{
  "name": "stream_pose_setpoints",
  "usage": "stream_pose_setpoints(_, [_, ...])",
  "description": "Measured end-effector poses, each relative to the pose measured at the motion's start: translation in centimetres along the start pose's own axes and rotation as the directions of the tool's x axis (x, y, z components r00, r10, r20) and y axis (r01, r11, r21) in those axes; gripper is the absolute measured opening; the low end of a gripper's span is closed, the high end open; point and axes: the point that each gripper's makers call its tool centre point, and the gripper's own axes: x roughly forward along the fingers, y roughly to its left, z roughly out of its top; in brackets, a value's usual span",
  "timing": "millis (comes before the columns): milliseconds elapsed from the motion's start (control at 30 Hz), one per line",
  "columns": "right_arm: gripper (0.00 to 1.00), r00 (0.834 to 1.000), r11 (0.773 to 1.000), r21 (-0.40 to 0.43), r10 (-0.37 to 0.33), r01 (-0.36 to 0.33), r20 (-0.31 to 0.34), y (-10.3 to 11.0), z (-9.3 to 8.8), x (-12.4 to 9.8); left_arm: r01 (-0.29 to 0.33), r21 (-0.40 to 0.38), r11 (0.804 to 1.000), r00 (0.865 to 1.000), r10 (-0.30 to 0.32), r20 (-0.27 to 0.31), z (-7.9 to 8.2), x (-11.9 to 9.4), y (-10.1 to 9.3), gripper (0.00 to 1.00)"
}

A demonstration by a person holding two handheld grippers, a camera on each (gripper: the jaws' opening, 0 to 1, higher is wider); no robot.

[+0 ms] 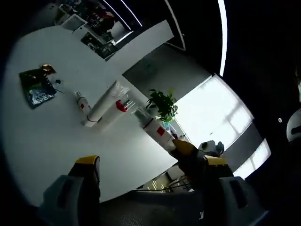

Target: Arrange the skincare products in the storage area until every visible bottle or jar stands upright without overlapping.

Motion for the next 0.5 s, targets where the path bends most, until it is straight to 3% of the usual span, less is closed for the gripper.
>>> stream_pose_setpoints(233, [0.1,0.991,0.992,-0.015,0.126,-0.127,-0.038,3.7,-1.1,1.0,0.117,-0.065,0.991,0.991,-0.112,0.072,1.4,-0.1,-2.4,0.86])
stream_pose_setpoints(433, [0.1,0.979,0.98,-0.008,0.197,-0.197,-0.046,5.4,-1.5,1.0,0.113,-0.064,0.991,0.989,-0.107,0.1,2.1,-0.4,-2.5,0.82])
stream_pose_setpoints(500, [0.11,0.975,0.976,-0.011,0.217,-0.218,-0.055,6.0,-1.8,1.0,0.113,-0.054,0.992,0.988,-0.106,0.11,2.3,-0.5,-2.5,0.77])
